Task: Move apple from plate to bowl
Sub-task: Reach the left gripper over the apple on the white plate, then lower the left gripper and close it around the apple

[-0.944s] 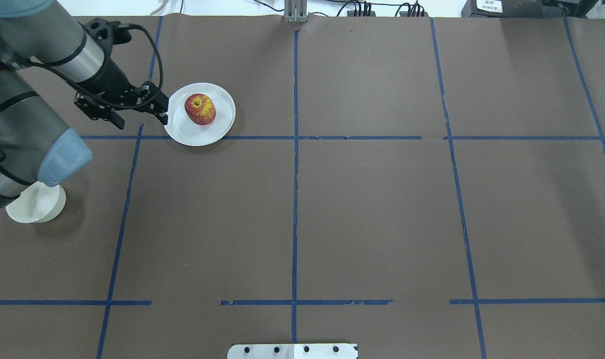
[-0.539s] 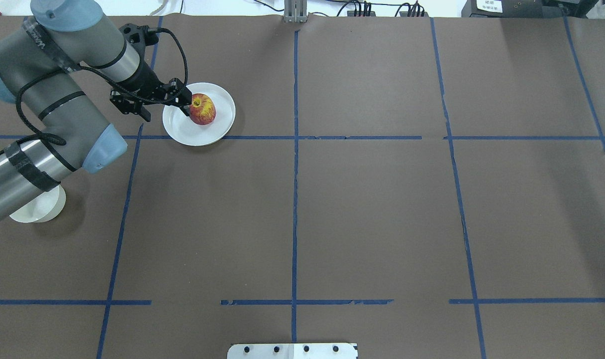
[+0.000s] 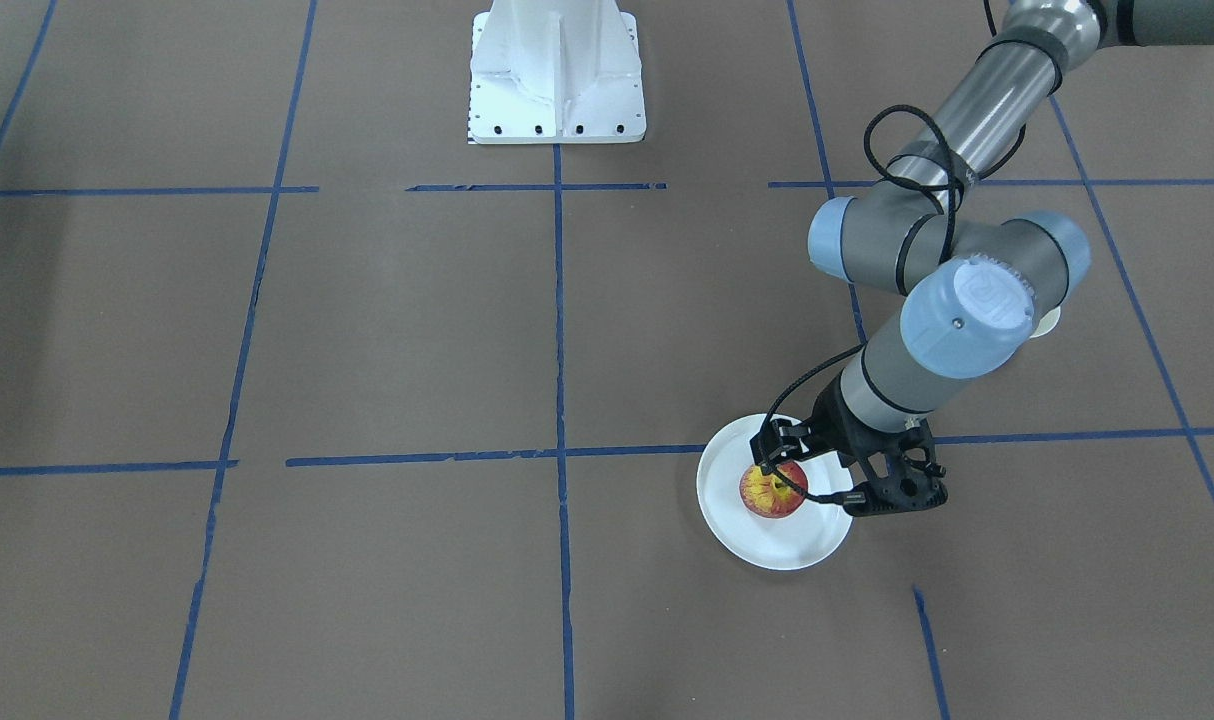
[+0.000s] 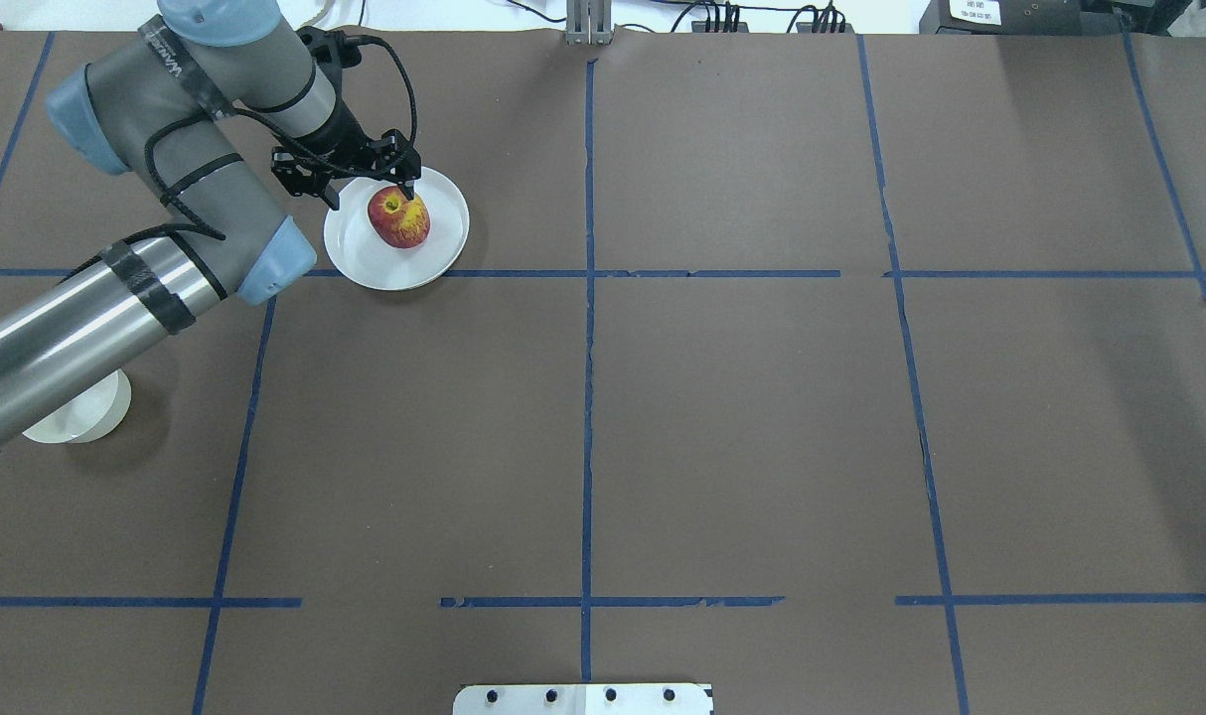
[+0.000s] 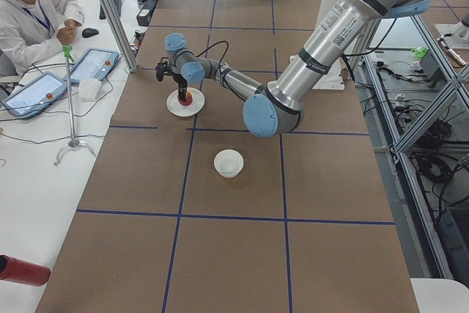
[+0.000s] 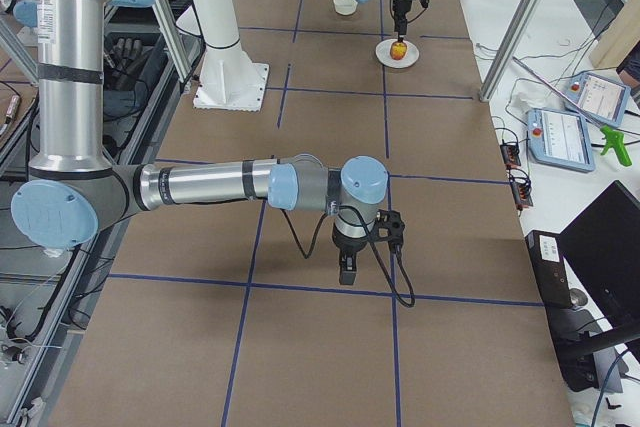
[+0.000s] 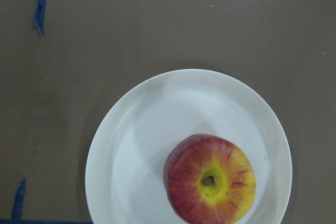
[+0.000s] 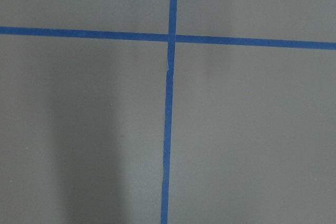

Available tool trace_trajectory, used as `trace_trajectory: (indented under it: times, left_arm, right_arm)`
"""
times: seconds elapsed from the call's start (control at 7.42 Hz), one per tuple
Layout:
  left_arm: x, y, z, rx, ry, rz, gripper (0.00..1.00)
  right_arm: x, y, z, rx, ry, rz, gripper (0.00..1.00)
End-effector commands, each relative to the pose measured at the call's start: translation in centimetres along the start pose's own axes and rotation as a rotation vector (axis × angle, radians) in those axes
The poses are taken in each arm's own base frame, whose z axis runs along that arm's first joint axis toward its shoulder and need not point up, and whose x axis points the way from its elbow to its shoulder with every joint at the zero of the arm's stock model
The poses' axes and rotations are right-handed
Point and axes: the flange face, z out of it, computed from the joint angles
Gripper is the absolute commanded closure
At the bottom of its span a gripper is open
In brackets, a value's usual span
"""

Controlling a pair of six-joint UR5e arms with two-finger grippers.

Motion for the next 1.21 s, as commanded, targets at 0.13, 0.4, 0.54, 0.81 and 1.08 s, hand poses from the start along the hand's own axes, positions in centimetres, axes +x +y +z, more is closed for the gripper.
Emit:
trace_trajectory:
  times: [0.13,0.4,0.54,0.81,1.08]
  left_arm:
    - [0.7,-0.1,3.0,0.019,-0.005,-0.017,0.0]
    - [1.1,0.7,3.9,0.007,-0.008,-0.011,0.0]
    - [1.0,0.6,4.0,0.012,-0.002,-0.006,0.0]
    - [0.2,0.2,4.9,0.035,0.003,0.005,0.02]
    - [0.2,0.1,4.9,0.037,0.003,0.006,0.07]
  right_arm:
    - [0.0,0.0,0.0,0.0,0.0,0.0,0.0]
    - [0.0,0.0,0.0,0.0,0.0,0.0,0.0]
    - [0.0,0.0,0.0,0.0,0.0,0.0,0.0]
    - [0.0,0.0,0.0,0.0,0.0,0.0,0.0]
    - [0.0,0.0,0.1,-0.001,-0.001,0.001,0.0]
